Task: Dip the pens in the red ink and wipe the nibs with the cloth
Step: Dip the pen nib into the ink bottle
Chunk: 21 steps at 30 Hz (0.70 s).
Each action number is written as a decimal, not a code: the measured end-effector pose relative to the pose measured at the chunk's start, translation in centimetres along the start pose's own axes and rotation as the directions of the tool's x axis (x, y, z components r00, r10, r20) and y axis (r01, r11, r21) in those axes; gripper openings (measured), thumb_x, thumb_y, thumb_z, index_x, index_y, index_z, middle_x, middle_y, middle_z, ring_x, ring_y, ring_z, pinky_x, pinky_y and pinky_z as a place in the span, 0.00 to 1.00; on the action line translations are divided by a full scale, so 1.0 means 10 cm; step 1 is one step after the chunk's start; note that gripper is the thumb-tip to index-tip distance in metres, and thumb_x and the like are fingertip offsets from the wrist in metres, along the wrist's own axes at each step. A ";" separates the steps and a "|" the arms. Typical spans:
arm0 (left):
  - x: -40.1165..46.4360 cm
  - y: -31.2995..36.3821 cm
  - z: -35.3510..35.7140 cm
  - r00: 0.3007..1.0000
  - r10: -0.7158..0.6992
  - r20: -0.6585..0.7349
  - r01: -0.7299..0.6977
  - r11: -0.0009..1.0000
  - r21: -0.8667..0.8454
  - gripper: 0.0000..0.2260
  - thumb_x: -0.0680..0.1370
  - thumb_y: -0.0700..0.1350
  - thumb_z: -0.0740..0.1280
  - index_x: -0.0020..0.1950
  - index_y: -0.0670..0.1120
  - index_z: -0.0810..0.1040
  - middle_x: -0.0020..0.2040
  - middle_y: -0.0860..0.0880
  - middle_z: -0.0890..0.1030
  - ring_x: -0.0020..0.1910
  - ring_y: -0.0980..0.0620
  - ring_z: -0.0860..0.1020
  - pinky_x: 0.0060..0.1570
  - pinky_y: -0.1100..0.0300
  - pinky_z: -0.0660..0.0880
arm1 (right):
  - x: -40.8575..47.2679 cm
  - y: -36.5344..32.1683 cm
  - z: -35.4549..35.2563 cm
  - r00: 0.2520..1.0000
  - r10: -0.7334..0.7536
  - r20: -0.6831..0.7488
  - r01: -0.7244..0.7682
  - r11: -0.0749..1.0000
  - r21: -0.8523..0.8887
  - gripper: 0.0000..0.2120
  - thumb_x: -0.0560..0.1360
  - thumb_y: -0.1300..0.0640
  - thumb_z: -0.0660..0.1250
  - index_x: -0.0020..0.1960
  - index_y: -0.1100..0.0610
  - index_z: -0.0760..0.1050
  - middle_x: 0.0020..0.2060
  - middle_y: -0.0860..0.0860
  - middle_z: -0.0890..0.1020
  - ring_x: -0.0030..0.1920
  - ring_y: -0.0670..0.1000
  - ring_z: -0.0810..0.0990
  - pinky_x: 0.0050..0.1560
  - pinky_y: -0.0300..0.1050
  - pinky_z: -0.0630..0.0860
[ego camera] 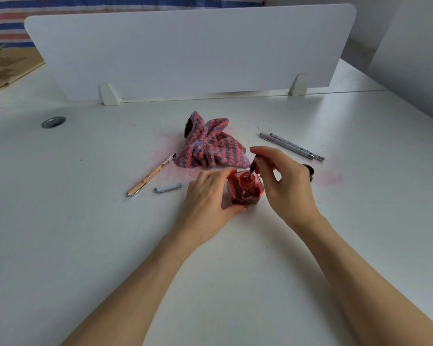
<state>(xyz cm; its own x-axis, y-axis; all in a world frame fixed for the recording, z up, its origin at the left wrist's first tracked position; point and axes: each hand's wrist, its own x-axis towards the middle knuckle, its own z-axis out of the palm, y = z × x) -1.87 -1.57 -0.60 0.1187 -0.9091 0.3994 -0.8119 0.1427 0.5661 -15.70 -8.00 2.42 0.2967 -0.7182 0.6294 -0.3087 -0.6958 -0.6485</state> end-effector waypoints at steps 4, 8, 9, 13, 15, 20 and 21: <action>0.00 0.00 0.00 1.000 0.000 0.011 0.000 1.000 0.001 0.31 0.66 0.50 0.76 0.66 0.49 0.69 0.60 0.51 0.74 0.59 0.54 0.65 0.57 0.51 0.67 | 0.01 0.00 0.00 1.000 -0.002 -0.019 0.001 1.000 -0.009 0.10 0.75 0.62 0.60 0.53 0.61 0.77 0.40 0.46 0.78 0.43 0.40 0.74 0.45 0.23 0.67; 0.00 0.01 0.00 1.000 0.010 0.005 -0.010 1.000 -0.003 0.31 0.65 0.49 0.76 0.65 0.48 0.69 0.58 0.50 0.74 0.59 0.54 0.65 0.58 0.50 0.68 | 0.01 0.02 0.01 0.999 -0.022 -0.025 0.021 0.999 -0.041 0.10 0.75 0.62 0.60 0.53 0.62 0.77 0.40 0.50 0.81 0.40 0.44 0.76 0.44 0.26 0.68; -0.01 0.01 0.00 1.000 0.014 0.004 -0.014 1.000 -0.002 0.31 0.65 0.49 0.76 0.65 0.47 0.69 0.58 0.49 0.74 0.59 0.54 0.65 0.58 0.50 0.68 | 0.01 0.02 0.01 0.999 -0.030 -0.021 0.029 0.998 -0.053 0.10 0.75 0.63 0.60 0.52 0.62 0.77 0.40 0.52 0.82 0.40 0.46 0.77 0.45 0.26 0.68; -0.01 0.02 -0.01 1.000 0.031 0.000 -0.031 1.000 0.001 0.32 0.65 0.48 0.76 0.66 0.47 0.69 0.58 0.49 0.75 0.59 0.53 0.65 0.57 0.49 0.69 | 0.03 0.04 0.02 0.998 -0.062 0.016 0.063 0.995 -0.080 0.10 0.76 0.62 0.59 0.53 0.63 0.77 0.43 0.56 0.82 0.42 0.49 0.77 0.46 0.25 0.66; -0.01 0.02 -0.01 0.999 0.032 0.003 -0.032 0.999 0.001 0.32 0.65 0.49 0.76 0.66 0.48 0.69 0.58 0.50 0.75 0.59 0.53 0.65 0.57 0.49 0.69 | 0.03 0.04 0.01 0.996 -0.081 0.036 0.083 0.994 -0.069 0.11 0.76 0.61 0.59 0.54 0.63 0.76 0.43 0.56 0.82 0.41 0.47 0.77 0.46 0.26 0.67; -0.01 0.02 -0.02 1.000 0.026 0.003 -0.026 1.000 -0.005 0.32 0.65 0.48 0.76 0.66 0.47 0.69 0.58 0.49 0.74 0.59 0.54 0.65 0.58 0.50 0.68 | 0.02 0.06 -0.03 0.993 -0.087 0.074 0.092 0.994 -0.060 0.12 0.75 0.64 0.61 0.57 0.62 0.75 0.43 0.54 0.81 0.42 0.44 0.75 0.48 0.26 0.68; -0.01 0.03 -0.02 1.000 0.025 0.003 -0.025 1.000 -0.005 0.32 0.65 0.48 0.76 0.66 0.47 0.69 0.58 0.49 0.74 0.59 0.54 0.65 0.58 0.51 0.68 | 0.02 0.06 -0.03 0.994 -0.083 0.070 0.088 0.994 -0.059 0.12 0.75 0.64 0.61 0.57 0.62 0.75 0.44 0.54 0.81 0.43 0.43 0.74 0.48 0.25 0.68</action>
<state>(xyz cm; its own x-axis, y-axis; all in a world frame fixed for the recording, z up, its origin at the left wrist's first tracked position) -2.02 -1.38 -0.36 0.0968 -0.9066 0.4108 -0.8119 0.1668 0.5595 -16.07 -8.53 2.30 0.3837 -0.6561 0.6499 -0.3343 -0.7547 -0.5645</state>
